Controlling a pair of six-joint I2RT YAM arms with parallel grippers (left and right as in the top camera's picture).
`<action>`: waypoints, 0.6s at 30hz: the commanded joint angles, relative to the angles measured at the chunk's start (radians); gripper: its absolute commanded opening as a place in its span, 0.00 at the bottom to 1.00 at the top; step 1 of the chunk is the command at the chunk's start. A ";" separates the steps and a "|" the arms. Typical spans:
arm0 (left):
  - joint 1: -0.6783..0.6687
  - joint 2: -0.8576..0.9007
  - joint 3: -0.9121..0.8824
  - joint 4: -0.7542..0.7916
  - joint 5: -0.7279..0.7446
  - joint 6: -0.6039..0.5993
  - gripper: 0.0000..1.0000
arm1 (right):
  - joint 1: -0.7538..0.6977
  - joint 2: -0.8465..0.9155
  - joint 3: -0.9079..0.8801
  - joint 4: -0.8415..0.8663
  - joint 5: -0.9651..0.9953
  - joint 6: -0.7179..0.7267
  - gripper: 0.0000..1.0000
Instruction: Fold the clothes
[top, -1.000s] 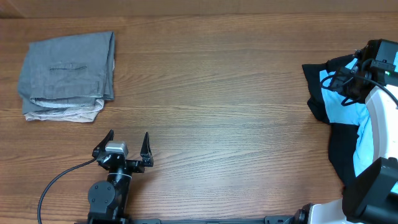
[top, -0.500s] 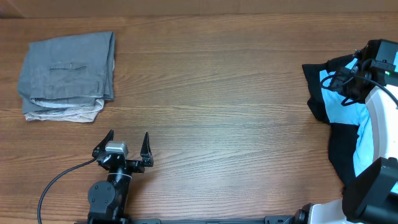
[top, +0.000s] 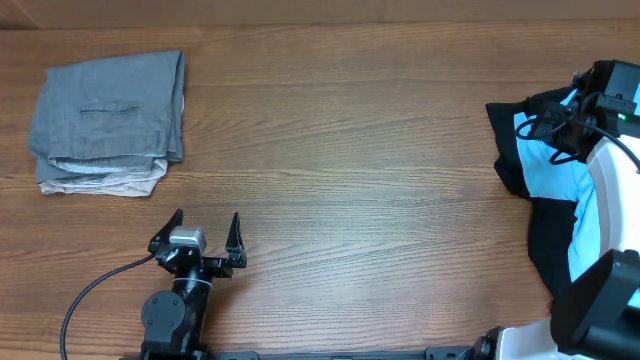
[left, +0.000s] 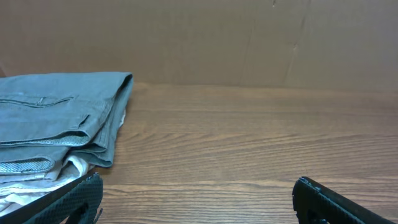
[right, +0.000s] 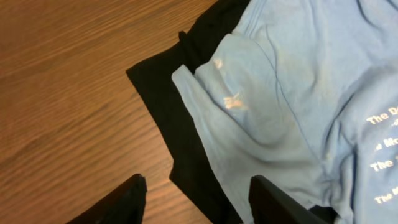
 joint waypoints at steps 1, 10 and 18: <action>-0.006 -0.011 -0.006 0.003 -0.010 0.018 1.00 | -0.004 0.059 0.031 0.021 0.046 0.004 0.42; -0.006 -0.011 -0.006 0.003 -0.010 0.018 1.00 | -0.048 0.137 0.031 0.124 0.083 0.005 0.20; -0.007 -0.011 -0.006 0.004 -0.010 0.018 1.00 | -0.069 0.164 0.031 0.206 0.014 0.003 0.19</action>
